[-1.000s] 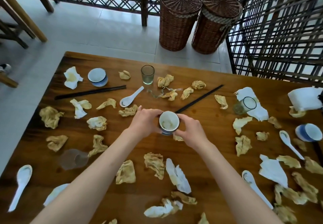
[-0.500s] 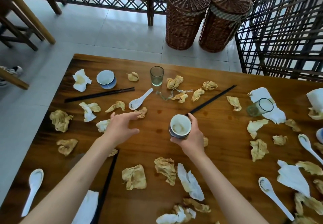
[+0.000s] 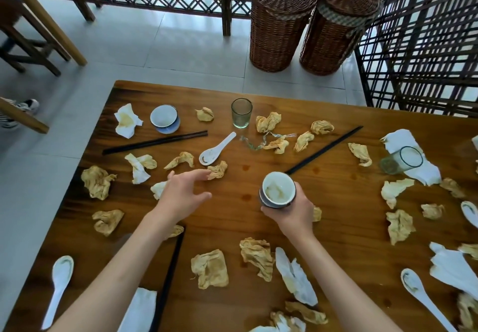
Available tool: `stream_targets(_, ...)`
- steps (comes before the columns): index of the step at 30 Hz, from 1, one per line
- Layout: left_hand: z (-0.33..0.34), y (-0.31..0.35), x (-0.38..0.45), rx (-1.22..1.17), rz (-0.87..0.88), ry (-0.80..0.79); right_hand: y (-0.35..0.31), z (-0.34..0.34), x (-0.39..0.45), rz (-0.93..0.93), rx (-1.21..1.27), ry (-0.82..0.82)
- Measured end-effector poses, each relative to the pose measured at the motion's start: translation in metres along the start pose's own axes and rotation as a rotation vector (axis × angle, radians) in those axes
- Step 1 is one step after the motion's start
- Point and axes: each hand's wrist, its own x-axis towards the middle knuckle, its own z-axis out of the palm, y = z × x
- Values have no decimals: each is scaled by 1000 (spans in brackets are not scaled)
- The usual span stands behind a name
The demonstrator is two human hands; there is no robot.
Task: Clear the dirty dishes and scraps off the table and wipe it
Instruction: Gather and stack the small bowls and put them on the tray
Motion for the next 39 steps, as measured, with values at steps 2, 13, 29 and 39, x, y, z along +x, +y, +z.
stream_targets(2, -2, -5, 5, -3, 7, 47, -7, 2, 0, -18, 11, 6)
stream_targets(13, -41, -58, 91, 71, -130, 505, -80, 26, 38, -183, 70, -86)
stream_targets(29, -53, -70, 155, 1, -239, 388, -87, 7, 38, -235, 71, -88)
stream_targets(39, -62, 6, 63, -72, 1, 399, -53, -58, -16, -126, 92, -38)
